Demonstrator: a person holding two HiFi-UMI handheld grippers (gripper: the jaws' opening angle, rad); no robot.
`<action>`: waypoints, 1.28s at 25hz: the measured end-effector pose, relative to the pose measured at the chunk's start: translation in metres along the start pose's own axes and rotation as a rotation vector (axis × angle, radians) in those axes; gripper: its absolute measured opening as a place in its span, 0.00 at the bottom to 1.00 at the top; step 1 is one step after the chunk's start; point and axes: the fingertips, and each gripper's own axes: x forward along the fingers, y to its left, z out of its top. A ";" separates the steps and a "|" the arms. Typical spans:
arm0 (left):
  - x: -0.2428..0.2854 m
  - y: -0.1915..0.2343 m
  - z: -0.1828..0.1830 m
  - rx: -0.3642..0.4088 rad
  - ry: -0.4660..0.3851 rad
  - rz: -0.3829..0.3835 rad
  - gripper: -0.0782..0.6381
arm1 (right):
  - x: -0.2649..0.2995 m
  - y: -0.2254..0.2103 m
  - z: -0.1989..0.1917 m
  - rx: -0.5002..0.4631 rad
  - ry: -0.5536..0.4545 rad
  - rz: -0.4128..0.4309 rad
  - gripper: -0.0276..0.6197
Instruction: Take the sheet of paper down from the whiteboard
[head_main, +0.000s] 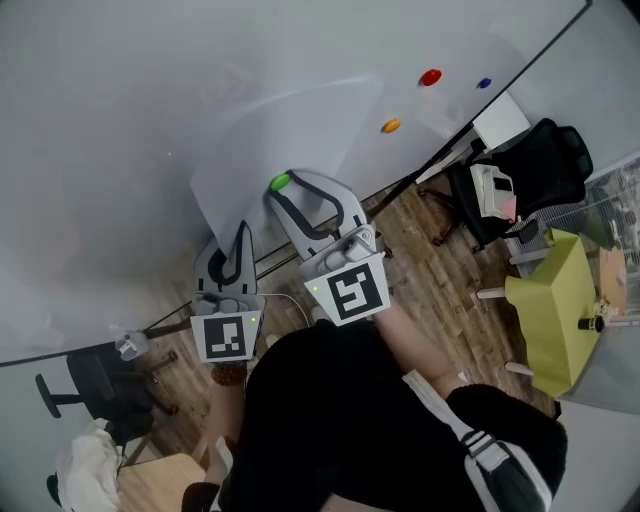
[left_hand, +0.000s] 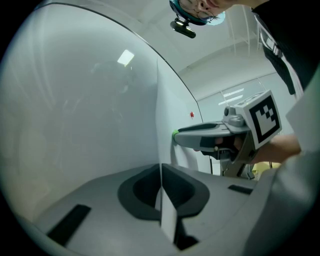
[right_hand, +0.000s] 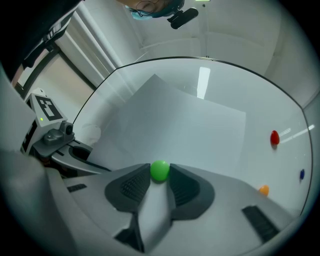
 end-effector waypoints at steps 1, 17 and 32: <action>0.000 0.000 0.000 0.000 0.001 0.001 0.13 | 0.000 0.000 0.000 0.001 0.000 0.000 0.23; 0.000 0.004 0.001 -0.003 0.003 0.018 0.13 | -0.001 0.000 0.002 0.026 -0.018 0.010 0.23; 0.001 0.007 0.000 -0.015 0.001 0.031 0.13 | -0.004 -0.002 0.006 0.129 -0.080 0.062 0.23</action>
